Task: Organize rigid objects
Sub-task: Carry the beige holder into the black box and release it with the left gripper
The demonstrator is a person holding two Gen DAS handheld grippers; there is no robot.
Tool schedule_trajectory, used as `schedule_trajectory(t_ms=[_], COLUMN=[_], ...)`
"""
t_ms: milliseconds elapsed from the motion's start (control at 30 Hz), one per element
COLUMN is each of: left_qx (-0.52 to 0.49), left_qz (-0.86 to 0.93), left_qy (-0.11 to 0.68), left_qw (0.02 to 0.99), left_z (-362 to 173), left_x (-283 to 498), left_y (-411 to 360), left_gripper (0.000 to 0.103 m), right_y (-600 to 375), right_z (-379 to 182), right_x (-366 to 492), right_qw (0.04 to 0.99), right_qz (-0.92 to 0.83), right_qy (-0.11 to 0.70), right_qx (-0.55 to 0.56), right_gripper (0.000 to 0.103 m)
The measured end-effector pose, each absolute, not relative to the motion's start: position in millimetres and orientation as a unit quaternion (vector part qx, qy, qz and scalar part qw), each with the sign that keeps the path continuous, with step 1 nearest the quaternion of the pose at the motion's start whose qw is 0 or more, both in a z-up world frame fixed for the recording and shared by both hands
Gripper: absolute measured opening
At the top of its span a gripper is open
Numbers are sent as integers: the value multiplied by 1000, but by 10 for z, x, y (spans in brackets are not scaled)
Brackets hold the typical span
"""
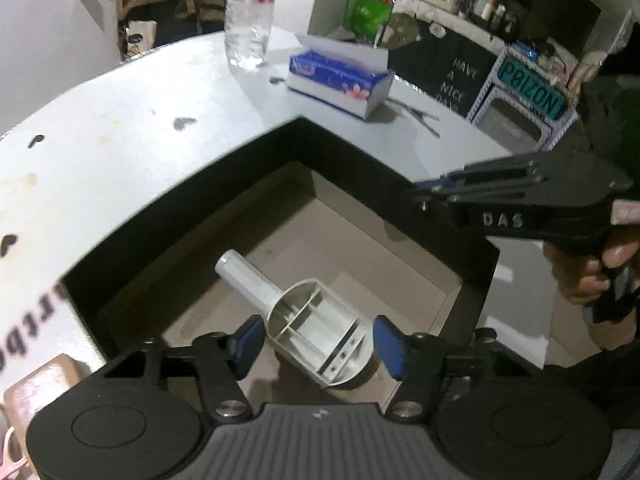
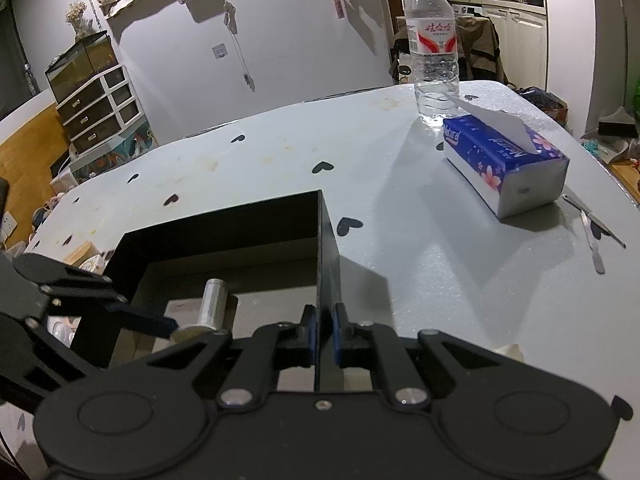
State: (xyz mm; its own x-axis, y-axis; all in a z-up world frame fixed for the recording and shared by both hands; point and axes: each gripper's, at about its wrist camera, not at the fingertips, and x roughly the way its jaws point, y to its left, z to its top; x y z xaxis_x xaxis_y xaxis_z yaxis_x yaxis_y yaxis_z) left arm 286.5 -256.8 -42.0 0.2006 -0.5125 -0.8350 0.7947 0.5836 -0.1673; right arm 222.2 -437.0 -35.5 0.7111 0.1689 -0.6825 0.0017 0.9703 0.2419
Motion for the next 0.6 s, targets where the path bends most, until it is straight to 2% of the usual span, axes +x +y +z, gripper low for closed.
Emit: schedule_trajectory(t_ms=[133, 600], left_qx=[135, 124], left_qz=[-439, -514], left_qy=[475, 444], left_qw=[751, 723], left_z=[-543, -547], left_x=[2921, 2824], left_y=[-2701, -3036], left_gripper=[49, 46], right_y=[-4369, -4351], right_z=[-352, -355], right_x=[2221, 2214], right_qw=[918, 917], right_qz=[45, 42], right_qy=[378, 379], right_qx=[113, 119], right_gripper=[9, 8])
